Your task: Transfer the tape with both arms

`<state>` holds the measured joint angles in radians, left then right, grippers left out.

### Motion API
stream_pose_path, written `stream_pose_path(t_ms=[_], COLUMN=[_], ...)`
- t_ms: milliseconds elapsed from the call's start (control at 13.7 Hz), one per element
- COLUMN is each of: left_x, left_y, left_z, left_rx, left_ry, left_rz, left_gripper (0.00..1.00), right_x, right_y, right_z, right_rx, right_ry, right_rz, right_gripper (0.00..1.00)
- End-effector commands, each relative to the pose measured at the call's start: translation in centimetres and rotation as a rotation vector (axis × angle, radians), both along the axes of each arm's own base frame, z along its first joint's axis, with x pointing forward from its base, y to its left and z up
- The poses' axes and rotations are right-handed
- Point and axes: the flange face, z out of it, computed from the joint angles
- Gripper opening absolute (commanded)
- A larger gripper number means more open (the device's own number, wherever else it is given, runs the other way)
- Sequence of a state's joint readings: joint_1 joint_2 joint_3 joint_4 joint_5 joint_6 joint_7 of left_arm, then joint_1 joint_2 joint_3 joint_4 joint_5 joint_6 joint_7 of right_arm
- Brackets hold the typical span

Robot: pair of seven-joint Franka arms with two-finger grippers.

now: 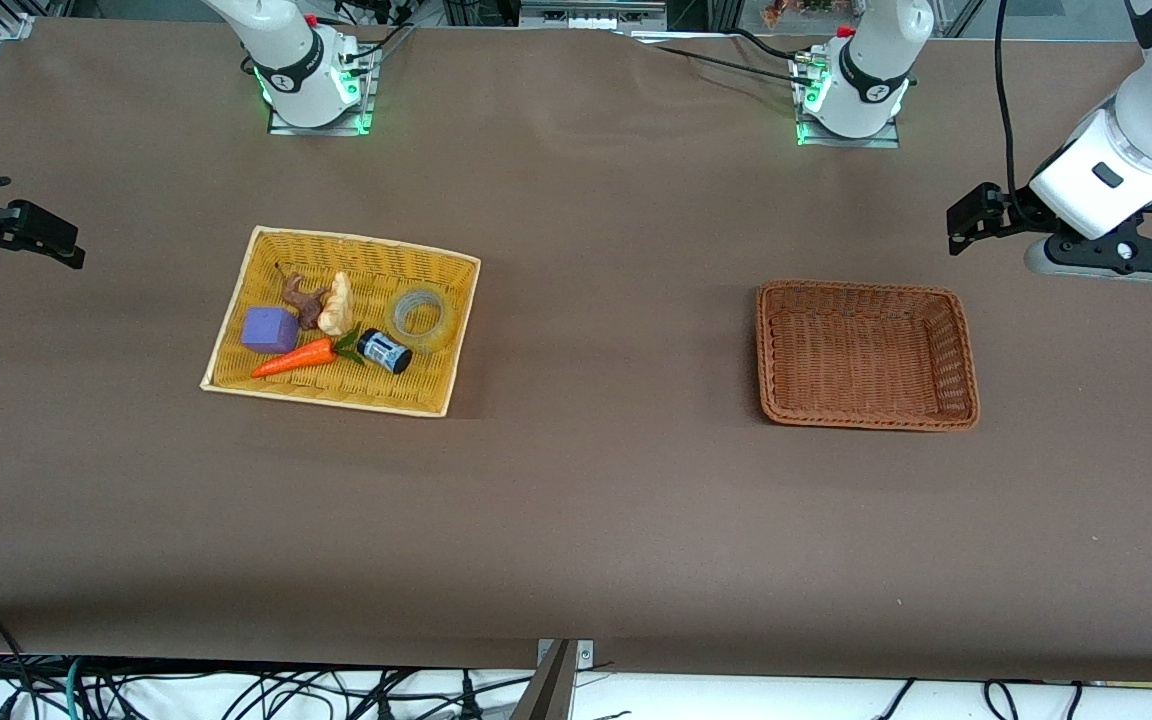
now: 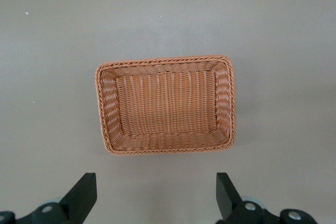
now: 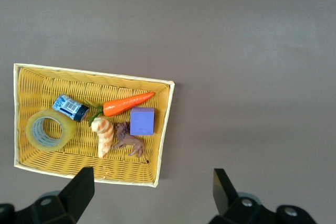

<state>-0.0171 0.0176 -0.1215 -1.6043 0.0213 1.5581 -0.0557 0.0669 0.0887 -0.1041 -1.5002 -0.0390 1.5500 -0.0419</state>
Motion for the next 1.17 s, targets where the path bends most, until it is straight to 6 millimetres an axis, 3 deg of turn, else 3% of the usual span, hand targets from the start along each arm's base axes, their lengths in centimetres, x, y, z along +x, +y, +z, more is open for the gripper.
stream_pose_path(t_ms=[0, 1094], left_x=[-0.42, 0.07], left_y=[-0.09, -0.68], left_z=[0.73, 0.96], left_rx=[-0.019, -0.021], left_ry=[-0.006, -0.015], left_rz=[0.006, -0.004], left_gripper=[1.00, 1.00], right_x=[0.33, 0.47], right_y=[-0.39, -0.56], right_z=[0.64, 0.38], right_rx=[-0.001, -0.001], right_ry=[-0.010, -0.007], right_rz=[-0.005, -0.009], right_gripper=[1.00, 1.00])
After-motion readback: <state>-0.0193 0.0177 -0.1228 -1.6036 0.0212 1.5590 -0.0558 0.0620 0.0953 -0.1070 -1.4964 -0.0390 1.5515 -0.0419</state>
